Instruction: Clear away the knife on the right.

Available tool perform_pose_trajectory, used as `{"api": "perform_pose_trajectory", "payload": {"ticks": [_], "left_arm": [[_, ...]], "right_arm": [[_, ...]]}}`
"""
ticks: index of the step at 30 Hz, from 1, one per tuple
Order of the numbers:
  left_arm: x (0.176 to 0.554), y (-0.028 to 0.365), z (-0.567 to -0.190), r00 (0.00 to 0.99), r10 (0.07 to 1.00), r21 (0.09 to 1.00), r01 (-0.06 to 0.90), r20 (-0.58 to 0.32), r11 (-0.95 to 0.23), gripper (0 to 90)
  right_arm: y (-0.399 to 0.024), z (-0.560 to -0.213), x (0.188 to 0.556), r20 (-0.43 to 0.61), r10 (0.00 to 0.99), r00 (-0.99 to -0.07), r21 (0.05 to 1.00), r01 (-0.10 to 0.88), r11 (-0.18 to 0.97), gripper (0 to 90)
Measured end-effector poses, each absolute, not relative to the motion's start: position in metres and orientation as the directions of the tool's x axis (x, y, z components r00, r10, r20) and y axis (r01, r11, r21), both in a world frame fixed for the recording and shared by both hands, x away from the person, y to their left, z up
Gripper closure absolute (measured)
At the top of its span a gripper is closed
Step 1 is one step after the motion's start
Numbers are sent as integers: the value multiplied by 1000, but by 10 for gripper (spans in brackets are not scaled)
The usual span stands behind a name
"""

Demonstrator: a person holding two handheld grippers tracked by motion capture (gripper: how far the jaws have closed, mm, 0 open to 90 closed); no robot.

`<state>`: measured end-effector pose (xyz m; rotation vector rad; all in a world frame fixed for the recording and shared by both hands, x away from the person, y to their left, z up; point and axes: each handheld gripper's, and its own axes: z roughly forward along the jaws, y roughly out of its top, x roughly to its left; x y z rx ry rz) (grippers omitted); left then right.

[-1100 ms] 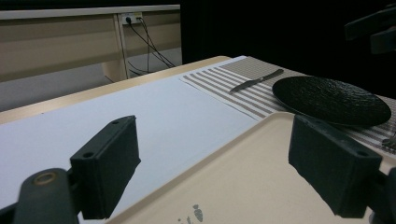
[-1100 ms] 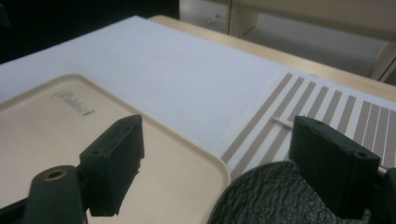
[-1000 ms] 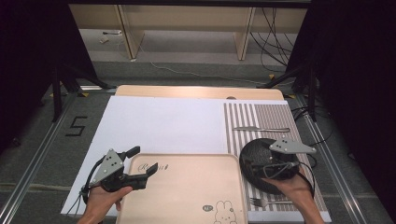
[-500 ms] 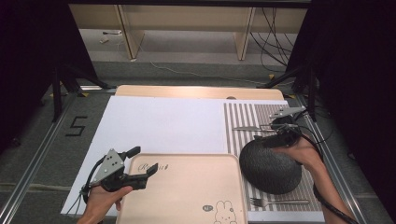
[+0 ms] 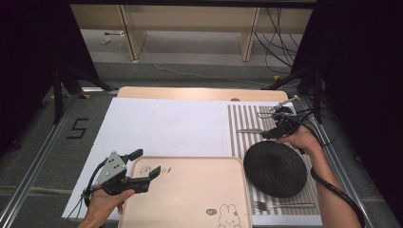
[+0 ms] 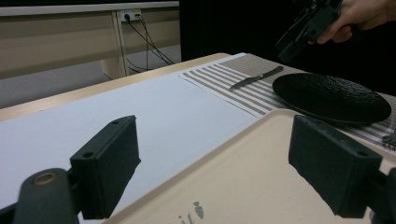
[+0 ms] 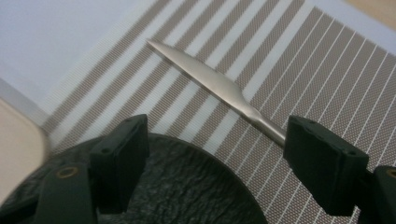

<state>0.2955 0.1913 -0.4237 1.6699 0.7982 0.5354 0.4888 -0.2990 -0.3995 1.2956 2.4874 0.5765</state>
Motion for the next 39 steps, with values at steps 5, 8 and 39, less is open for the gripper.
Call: {"api": "perform_pose_trajectory", "payload": {"ticks": [5,8,39], "left_arm": [[296,192,-424,663,745,968,226,-67,-113,159],[296,192,-424,663,746,967,227,-68,-113,159],[295,192,-424,661,748,967,222,-57,-123,159]], "right_arm": [[-304,-412,508,-51,841,-539,416,753,509,244],[-308,-416,517,-49,845,-533,397,766,506,244],[-306,-433,550,-99,825,-556,273,782,560,295]]}}
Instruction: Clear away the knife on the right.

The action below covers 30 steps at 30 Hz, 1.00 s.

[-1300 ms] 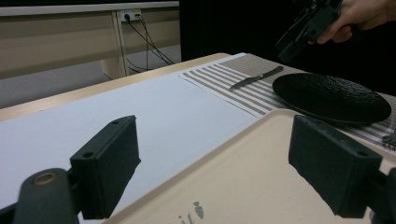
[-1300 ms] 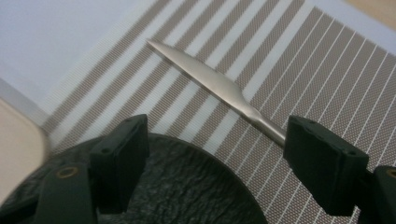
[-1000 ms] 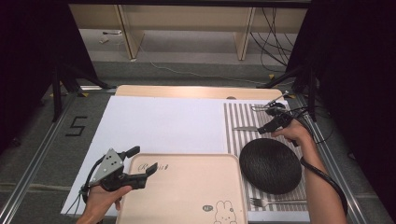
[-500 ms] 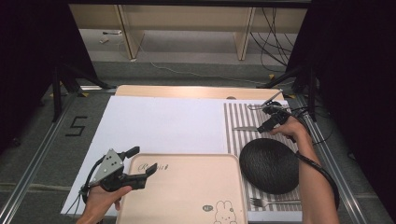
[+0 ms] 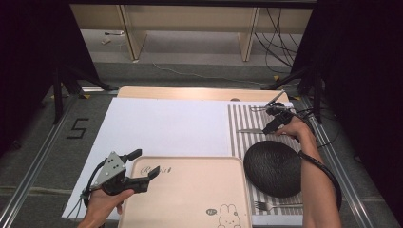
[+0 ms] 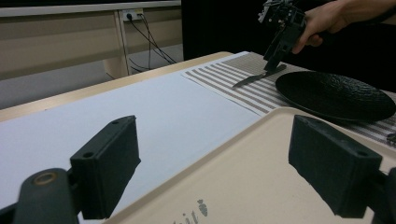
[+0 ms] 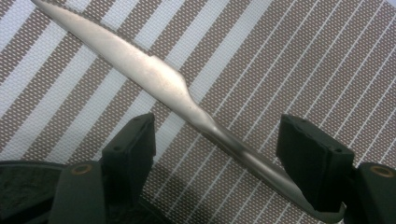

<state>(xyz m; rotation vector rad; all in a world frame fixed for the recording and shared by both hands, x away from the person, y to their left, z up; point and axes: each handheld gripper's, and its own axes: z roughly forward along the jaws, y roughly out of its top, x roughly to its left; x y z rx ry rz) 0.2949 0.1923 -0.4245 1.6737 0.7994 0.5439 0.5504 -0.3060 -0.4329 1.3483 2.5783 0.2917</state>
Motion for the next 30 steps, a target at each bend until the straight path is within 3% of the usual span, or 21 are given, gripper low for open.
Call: {"api": "perform_pose_trajectory", "payload": {"ticks": [30], "left_arm": [[295,191,-425,671,740,967,218,-49,-133,159]], "right_arm": [[-308,-453,556,-89,811,-578,233,780,581,365]]}}
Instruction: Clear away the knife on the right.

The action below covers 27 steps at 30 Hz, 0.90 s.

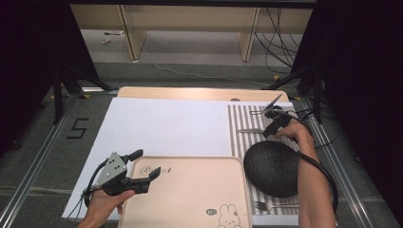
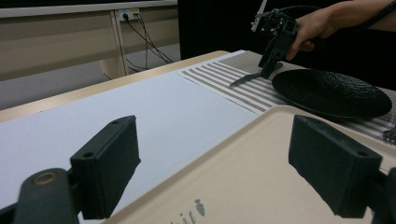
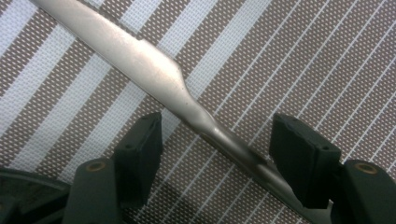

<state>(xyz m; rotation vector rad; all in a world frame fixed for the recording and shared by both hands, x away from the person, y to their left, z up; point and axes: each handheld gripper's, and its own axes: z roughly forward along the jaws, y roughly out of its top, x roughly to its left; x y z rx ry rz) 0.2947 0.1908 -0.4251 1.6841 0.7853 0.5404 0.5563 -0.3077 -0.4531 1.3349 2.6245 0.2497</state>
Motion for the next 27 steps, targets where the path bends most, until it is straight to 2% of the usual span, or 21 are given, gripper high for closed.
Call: {"api": "perform_pose_trajectory", "payload": {"ticks": [12,27], "left_arm": [[294,190,-425,679,733,969,207,-41,-137,159],[292,189,-425,676,736,969,207,-40,-138,160]], "right_arm": [[-308,-454,555,-69,822,-565,241,790,563,405],[-315,-451,554,-64,822,-566,209,797,566,562]]}}
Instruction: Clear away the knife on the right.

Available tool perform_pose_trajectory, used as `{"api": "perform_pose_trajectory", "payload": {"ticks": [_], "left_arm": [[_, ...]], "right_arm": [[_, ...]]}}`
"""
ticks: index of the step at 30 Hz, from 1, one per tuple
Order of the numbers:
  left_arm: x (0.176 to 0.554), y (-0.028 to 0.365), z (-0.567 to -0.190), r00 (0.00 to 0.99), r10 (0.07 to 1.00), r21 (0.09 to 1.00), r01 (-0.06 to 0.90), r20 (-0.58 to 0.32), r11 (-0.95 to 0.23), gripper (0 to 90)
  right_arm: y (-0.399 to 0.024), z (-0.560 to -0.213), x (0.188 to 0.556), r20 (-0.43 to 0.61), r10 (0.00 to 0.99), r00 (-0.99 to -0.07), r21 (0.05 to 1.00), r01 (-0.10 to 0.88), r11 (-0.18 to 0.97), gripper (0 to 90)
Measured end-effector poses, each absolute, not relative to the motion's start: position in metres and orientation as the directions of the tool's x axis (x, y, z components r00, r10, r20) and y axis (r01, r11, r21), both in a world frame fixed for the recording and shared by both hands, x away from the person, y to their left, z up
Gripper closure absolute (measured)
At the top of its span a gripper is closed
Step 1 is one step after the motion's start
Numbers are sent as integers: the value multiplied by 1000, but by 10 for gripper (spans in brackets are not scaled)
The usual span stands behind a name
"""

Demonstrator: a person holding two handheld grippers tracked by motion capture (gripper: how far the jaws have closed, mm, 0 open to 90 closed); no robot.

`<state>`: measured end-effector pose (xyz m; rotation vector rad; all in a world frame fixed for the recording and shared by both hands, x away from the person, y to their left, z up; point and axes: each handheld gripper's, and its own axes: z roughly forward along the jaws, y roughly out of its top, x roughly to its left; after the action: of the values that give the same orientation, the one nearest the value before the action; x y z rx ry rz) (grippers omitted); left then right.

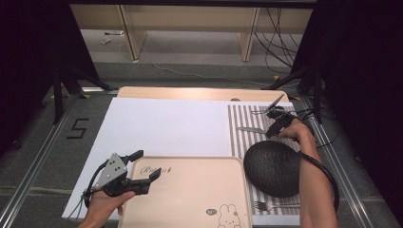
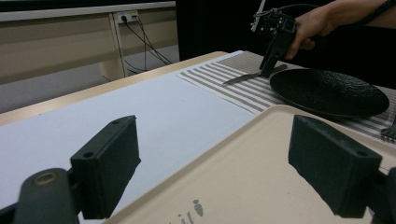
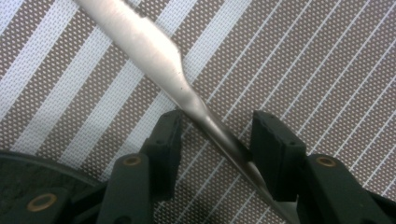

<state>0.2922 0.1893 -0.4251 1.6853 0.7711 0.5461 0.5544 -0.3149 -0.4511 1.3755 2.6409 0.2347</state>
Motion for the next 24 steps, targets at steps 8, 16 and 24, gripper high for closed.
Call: {"api": "perform_pose_trajectory", "payload": {"ticks": [8,16,24], "left_arm": [[292,189,-425,677,735,969,207,-40,-138,160],[292,190,-425,677,735,968,210,-42,-138,160],[292,190,-425,676,736,968,210,-41,-138,160]], "right_arm": [[-313,-450,553,-33,832,-554,204,811,548,662],[-310,-450,552,-31,824,-565,193,806,560,724],[-309,-450,552,-40,802,-596,194,783,591,775]]}}
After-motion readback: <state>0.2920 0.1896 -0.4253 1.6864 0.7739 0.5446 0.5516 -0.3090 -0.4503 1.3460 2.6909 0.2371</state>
